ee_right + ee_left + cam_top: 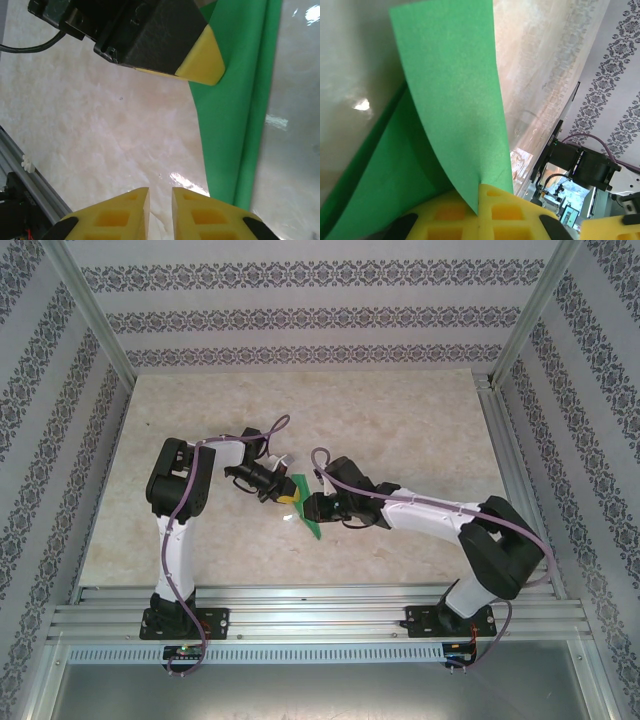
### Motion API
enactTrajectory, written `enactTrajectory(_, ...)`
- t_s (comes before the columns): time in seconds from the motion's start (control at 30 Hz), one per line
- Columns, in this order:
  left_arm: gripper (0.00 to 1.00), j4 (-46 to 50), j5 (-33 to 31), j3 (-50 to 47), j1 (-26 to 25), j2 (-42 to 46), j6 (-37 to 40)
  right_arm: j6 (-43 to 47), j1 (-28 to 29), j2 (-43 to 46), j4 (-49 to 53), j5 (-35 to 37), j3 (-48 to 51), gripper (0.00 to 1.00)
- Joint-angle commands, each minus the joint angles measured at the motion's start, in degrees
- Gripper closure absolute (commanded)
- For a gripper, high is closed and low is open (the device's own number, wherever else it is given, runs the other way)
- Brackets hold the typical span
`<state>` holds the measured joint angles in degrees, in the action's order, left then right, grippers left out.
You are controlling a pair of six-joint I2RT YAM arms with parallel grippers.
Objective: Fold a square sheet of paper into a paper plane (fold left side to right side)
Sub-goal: Fold the wing for the fifth time at the center of the table.
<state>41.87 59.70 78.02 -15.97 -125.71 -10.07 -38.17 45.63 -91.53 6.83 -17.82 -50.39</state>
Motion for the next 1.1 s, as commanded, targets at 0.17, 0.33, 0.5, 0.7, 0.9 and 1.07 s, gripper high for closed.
enactTrajectory(0.17, 1.00, 0.71, -3.01, 0.91, 0.32, -2.76, 1.55, -6.20, -1.90, -8.41, -9.05, -3.43, -1.57, 0.86)
enactTrajectory(0.33, 1.00, 0.90, -3.02, 1.26, 0.39, -3.05, 1.59, -6.39, -2.59, -10.54, -9.67, -4.49, -0.42, 0.86)
enactTrajectory(0.5, 1.00, 1.04, -3.19, 1.26, 0.33, -3.14, 1.63, -5.27, -2.65, -10.89, -8.08, -4.83, 0.20, 0.86)
enactTrajectory(0.7, 1.00, 1.02, -3.36, 1.89, 0.31, -3.83, 1.12, -4.19, -2.55, -10.95, -6.16, -4.08, 0.73, 0.85)
enactTrajectory(0.9, 1.00, 1.43, -4.23, 2.49, 0.25, -4.18, 1.01, -3.93, -2.31, -11.92, -5.95, -3.62, 1.48, 0.85)
enactTrajectory(1.07, 1.00, 1.07, -4.32, 2.67, 0.24, -4.77, 0.49, -3.99, -2.44, -12.71, -6.70, -3.41, 2.55, 0.85)
